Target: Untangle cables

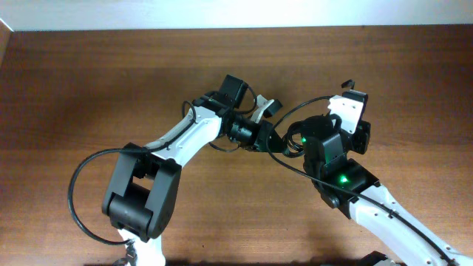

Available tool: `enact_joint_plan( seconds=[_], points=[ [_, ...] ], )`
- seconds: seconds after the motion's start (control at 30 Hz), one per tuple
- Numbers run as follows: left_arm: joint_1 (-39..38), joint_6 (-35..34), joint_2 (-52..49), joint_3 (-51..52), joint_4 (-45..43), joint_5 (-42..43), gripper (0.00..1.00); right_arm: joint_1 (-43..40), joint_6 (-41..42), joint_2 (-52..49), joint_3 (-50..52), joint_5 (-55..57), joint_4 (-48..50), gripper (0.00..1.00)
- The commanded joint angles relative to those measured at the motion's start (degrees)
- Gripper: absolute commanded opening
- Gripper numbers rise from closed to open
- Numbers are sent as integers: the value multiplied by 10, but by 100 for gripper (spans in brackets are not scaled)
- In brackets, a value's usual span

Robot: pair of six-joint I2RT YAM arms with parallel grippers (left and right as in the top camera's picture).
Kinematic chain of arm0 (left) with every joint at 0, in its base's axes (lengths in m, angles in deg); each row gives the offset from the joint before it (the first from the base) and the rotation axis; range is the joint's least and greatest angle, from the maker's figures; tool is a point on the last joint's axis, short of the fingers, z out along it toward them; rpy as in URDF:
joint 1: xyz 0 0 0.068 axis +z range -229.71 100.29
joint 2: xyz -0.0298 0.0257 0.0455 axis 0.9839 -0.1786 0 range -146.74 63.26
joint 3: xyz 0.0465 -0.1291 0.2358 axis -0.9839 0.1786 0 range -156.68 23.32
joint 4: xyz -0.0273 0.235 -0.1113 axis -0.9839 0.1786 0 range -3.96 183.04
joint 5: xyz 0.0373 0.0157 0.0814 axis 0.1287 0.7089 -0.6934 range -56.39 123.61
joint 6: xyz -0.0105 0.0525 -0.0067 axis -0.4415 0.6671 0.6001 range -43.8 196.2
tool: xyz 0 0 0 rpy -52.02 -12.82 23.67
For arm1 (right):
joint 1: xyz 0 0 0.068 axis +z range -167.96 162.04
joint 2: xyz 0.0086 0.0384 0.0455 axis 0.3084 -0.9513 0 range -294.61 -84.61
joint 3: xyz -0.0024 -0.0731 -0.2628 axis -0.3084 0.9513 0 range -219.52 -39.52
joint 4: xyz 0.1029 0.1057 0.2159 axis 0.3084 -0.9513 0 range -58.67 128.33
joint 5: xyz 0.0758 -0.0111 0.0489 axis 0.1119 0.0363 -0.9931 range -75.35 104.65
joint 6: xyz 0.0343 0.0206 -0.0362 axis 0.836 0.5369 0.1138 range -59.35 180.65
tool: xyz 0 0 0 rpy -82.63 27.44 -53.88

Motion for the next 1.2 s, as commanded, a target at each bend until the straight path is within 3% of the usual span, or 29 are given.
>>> enact_joint_plan(
  seconds=[0.0,0.13,0.17,0.23,0.27,0.4,0.43,0.5,0.57,0.6,0.67,0.83,0.97,1.17],
  points=[
    [11,12,-3,15,16,-55,0,-16,4,12,-20,123,13,4],
    [12,12,-3,15,22,-158,0,-16,4,12,-20,123,-11,4],
    [12,40,-3,15,35,-194,0,-16,4,12,-20,123,-24,4],
    [12,184,-3,15,56,-231,0,-16,5,12,-20,94,-54,4],
    [12,224,-3,15,62,-231,0,-16,5,12,-20,64,-70,4],
    [12,249,-3,15,64,-237,0,-16,7,12,-20,-31,-99,4],
    [11,249,-3,15,66,-262,0,-16,6,11,-20,-31,-99,15],
    [11,249,-3,15,67,-286,0,-16,6,11,-20,-40,-105,67],
    [11,249,-3,15,68,-286,0,-17,6,11,-20,-79,-121,90],
    [11,249,-3,15,68,-286,0,-17,6,11,-20,-106,-135,95],
    [11,249,-3,15,68,-286,0,-17,7,11,-20,-191,-190,96],
    [11,236,-3,15,70,-285,0,-17,129,11,-19,-342,-296,96],
    [11,191,-3,15,68,-279,0,-17,152,11,-18,-374,-346,96],
    [11,191,-3,11,73,-238,0,-17,200,-10,-17,-397,-359,97]
  ],
)
